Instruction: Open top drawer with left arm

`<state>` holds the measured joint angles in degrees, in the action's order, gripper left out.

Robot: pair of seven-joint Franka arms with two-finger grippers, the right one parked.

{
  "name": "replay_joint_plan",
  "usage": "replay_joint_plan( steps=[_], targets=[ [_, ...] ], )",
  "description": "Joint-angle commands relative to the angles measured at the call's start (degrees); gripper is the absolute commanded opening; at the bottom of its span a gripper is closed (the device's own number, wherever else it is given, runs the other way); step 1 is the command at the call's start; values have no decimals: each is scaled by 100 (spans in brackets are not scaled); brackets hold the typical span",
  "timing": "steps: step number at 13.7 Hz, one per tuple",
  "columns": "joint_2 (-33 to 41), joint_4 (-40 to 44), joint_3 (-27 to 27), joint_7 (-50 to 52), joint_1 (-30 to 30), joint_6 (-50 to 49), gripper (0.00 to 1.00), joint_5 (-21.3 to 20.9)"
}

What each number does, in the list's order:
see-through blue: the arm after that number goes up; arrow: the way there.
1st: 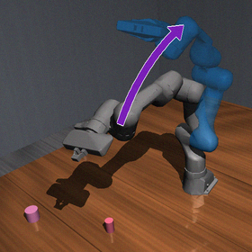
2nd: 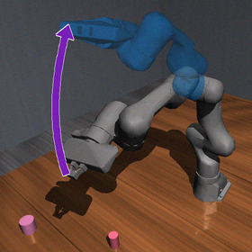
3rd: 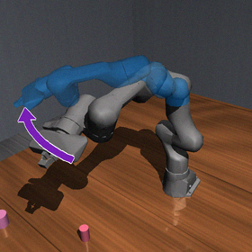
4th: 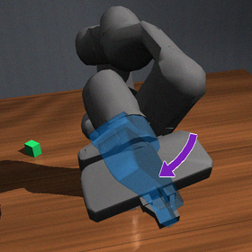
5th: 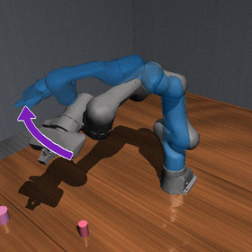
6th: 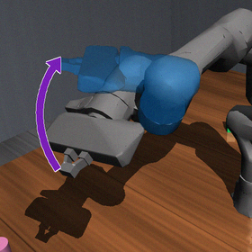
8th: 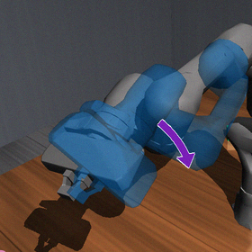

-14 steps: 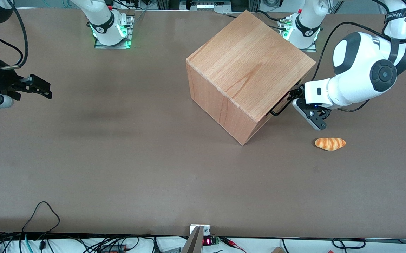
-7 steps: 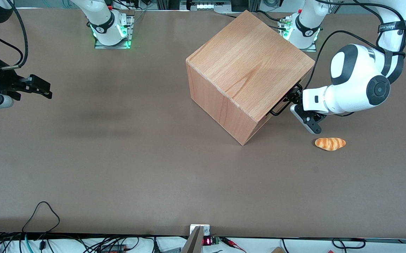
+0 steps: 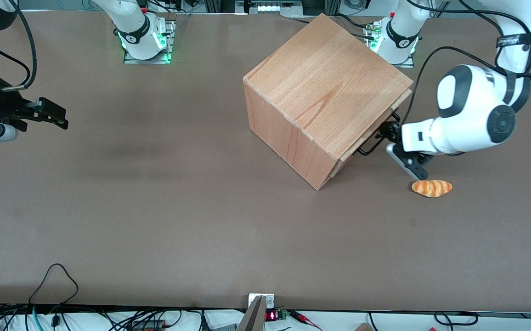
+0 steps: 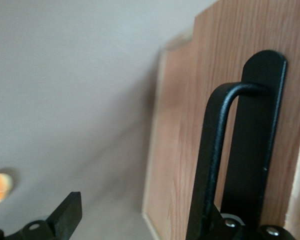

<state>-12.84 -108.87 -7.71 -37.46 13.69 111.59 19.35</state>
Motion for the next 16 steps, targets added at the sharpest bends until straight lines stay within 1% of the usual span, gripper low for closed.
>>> replay_joint_plan(
  steps=[1, 2, 4, 6, 10, 11, 13, 16],
  targets=[
    [-263, 112, -310, -120, -77, 695, 100, 61],
    [-333, 112, -363, -129, -112, 959, 100, 43],
    [-464, 121, -555, -567, -121, 1478, 100, -124],
    [-509, 138, -732, -648, -235, 1716, 100, -133],
    [-711, 577, -1171, -578, -270, 1726, 100, -98],
    [-685, 639, -1189, -543, -297, 1700, 100, -89],
    [-659, 910, -1198, -394, -323, 1525, 100, 77],
    [-492, 1332, -1207, 237, -323, 990, 100, -27]
  ],
)
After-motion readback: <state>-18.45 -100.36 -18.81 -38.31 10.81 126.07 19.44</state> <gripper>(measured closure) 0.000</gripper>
